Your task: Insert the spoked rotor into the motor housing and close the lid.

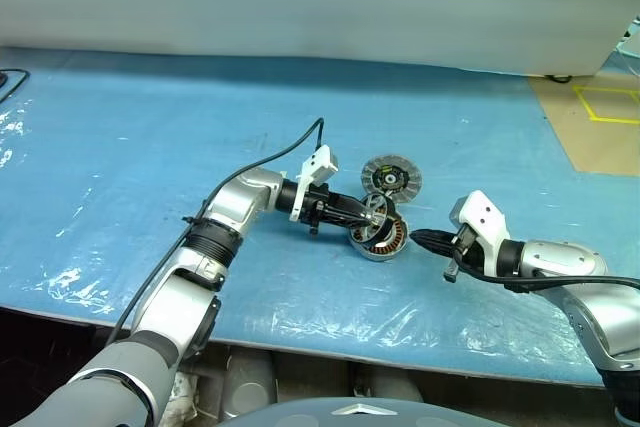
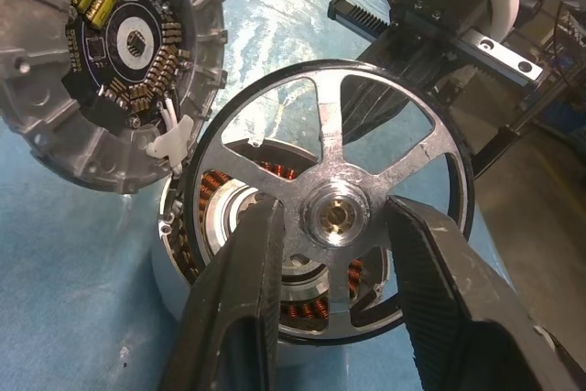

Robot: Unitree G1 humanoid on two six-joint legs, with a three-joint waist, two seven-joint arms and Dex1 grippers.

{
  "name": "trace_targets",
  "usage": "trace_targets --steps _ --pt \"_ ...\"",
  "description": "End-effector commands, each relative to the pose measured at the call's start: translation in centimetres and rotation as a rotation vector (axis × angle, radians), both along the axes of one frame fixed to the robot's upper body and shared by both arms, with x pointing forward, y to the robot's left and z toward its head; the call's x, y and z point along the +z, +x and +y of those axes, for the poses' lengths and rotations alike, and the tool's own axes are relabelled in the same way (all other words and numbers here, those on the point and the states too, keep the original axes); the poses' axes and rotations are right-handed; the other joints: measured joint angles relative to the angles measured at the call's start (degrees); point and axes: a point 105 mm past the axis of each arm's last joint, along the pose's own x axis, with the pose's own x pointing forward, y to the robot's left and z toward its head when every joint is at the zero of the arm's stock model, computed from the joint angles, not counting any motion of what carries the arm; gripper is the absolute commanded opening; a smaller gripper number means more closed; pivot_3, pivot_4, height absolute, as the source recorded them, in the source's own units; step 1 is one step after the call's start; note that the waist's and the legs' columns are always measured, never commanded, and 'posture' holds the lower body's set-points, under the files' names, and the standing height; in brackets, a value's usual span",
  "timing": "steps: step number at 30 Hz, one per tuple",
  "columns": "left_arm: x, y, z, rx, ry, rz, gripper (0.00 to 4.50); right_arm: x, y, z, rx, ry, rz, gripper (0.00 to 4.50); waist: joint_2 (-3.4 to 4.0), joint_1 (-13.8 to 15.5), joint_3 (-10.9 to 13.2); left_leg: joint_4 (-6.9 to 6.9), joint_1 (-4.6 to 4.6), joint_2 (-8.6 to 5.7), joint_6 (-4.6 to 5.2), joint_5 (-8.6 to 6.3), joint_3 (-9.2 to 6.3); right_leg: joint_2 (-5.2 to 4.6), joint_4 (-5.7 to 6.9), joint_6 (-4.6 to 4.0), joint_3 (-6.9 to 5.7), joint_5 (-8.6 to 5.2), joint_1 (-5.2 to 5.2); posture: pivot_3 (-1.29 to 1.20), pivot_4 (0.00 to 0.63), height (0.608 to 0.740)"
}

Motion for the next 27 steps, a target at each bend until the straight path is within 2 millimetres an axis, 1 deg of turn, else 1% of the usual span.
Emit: trace_targets --steps 1,7,19,22,25,27 --pt "0.2 -0.1 0.1 -0.018 0.036 -0.046 1.77 0.6 0.2 0.3 0.021 -0.004 -0.035 0.0 0.0 0.0 0.0 0.0 0.0 0.0 0.0 0.0 0.0 0.0 0.0 0.0 0.0 0.0 0.0 0.0 0.15 0.74" --pt "-1.1 -0.1 0.6 -0.017 0.129 -0.068 1.77 0.6 0.2 0.3 0.022 -0.011 -0.039 0.0 0.0 0.0 0.0 -0.01 0.02 0.0 0.0 0.0 0.0 0.0 0.0 0.0 0.0 0.0 0.0 0.0 0.15 0.74" --pt "-1.9 0.5 0.9 0.017 0.185 -0.08 1.77 0.5 0.4 0.3 0.024 -0.018 -0.043 0.0 0.0 -0.2 0.0 0.0 0.03 0.0 0.0 0.0 0.0 0.0 0.01 0.01 0.0 0.0 0.01 0.0 0.15 0.74" --pt "-2.4 0.5 1.0 0.01 0.214 -0.082 1.77 0.5 0.5 0.3 0.026 -0.019 -0.045 0.0 0.0 -0.2 0.0 0.0 0.04 0.0 0.0 0.0 0.0 0.0 0.02 0.01 0.0 0.0 0.01 0.0 0.15 0.74" --pt "-2.4 0.1 0.9 -0.005 0.203 -0.066 1.77 0.5 0.5 0.3 0.028 -0.019 -0.047 0.0 0.0 -0.3 0.0 0.0 0.04 0.0 0.0 0.0 0.01 0.0 0.01 0.01 0.01 0.0 0.01 0.0 0.15 0.74" --pt "-2.3 0.3 0.9 0.009 0.191 -0.06 1.77 0.6 0.6 0.3 0.03 -0.021 -0.049 0.0 0.0 -0.3 0.0 0.0 0.04 0.01 0.0 0.0 0.0 0.01 0.01 0.01 0.01 0.0 0.01 0.0 0.15 0.74"
